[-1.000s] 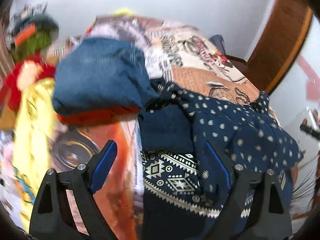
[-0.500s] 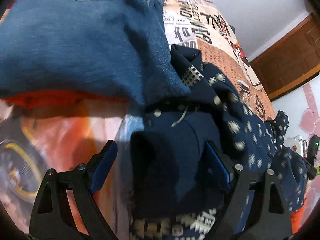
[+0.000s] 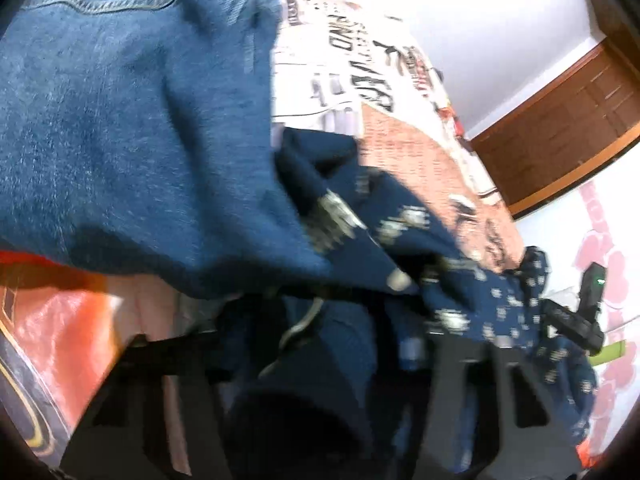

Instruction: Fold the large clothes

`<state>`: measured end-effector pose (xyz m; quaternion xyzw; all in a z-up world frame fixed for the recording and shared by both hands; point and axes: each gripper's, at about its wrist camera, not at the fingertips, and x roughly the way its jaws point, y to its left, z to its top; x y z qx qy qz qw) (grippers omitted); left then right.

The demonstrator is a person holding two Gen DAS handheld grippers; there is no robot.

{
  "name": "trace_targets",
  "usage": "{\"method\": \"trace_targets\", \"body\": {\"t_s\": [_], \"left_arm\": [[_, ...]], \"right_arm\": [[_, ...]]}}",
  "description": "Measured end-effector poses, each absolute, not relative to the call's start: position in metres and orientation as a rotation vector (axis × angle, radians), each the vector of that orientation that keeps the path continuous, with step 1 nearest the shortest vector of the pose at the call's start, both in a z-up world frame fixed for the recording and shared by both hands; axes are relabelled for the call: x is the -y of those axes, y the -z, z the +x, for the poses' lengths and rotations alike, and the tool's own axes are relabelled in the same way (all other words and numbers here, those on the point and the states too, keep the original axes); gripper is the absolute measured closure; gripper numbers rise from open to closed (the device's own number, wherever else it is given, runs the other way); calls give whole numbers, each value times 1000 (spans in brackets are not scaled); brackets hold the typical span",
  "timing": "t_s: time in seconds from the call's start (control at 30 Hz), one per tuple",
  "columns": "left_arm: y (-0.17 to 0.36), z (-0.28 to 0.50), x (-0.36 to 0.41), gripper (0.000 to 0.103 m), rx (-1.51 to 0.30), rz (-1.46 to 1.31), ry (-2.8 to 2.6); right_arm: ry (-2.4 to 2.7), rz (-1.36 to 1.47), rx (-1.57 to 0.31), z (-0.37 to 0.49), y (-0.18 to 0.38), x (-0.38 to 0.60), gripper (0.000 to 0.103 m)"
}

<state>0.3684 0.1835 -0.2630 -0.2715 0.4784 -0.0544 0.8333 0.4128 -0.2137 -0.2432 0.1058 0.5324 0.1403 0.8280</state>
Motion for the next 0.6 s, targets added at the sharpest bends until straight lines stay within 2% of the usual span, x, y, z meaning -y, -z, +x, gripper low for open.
{"method": "trace_targets", "body": {"t_s": [0.07,0.2,0.37,0.6], "left_arm": [[255,365,-175,85,-1017,-575,139],[227,355,-153,88,-989,-490,162],[166,341,-134,90,-881,-396,148],[99,331,-142,90,-751,-320,63]], "right_arm": [[-321,265,-1137,413,241,215,90],[-347,316,-1094,401,221,220,92],[-383,304,-990,387,170,219,93],[-417,278,-831,385,103,203,96]]}}
